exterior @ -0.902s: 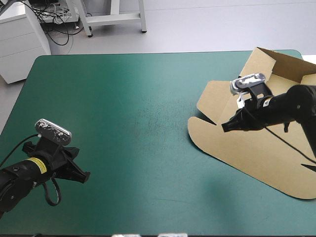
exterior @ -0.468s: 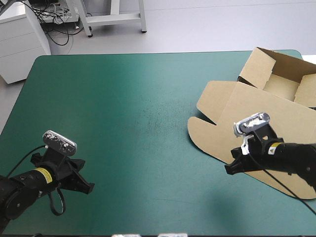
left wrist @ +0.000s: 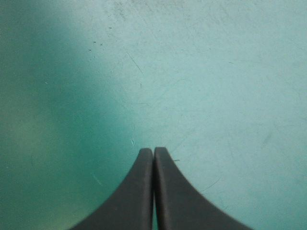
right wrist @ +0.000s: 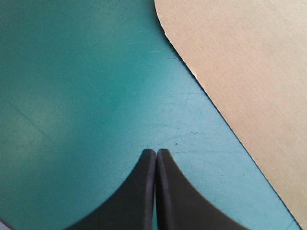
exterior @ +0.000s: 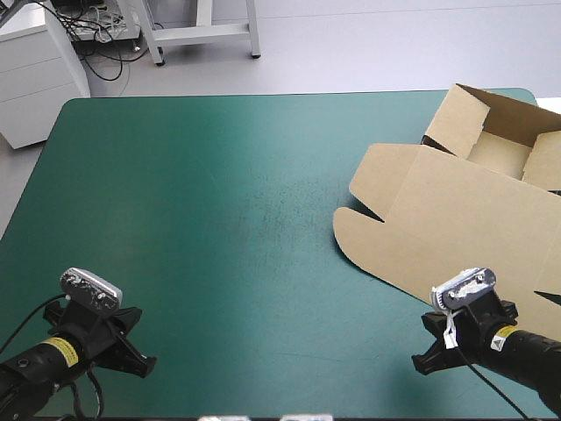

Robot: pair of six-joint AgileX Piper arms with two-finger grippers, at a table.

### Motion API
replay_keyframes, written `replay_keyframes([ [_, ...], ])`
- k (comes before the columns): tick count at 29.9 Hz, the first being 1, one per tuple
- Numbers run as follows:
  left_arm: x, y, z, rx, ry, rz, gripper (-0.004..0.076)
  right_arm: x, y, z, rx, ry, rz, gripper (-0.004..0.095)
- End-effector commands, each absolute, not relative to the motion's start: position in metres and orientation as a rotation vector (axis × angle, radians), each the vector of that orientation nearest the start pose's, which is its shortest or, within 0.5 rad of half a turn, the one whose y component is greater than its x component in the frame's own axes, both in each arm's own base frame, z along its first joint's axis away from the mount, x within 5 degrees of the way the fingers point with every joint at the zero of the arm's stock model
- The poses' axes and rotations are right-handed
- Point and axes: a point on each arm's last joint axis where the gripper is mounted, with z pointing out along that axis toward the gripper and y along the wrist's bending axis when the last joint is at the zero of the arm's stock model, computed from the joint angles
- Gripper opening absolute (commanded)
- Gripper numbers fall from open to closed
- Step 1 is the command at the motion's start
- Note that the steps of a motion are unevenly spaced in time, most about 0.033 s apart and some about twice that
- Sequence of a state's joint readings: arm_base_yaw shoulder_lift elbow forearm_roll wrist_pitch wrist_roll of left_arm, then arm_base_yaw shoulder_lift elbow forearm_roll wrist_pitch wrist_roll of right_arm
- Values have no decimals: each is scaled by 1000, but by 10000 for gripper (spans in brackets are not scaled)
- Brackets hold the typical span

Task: Fold the box

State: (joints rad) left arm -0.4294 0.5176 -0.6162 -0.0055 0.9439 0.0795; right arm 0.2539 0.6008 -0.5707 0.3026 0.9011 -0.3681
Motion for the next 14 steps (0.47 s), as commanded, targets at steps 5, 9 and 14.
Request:
replay_keyframes([
  [5, 69, -33, 299, 574, 2193, -200, -32, 78, 43, 282, -587, 2200, 326, -18],
  [9, 68, -32, 297, 577, 2204, -198, -32, 72, 42, 279, -583, 2180, 338, -18],
  [14, 67, -32, 297, 578, 2210, -202, -32, 69, 41, 278, -577, 2159, 339, -18],
])
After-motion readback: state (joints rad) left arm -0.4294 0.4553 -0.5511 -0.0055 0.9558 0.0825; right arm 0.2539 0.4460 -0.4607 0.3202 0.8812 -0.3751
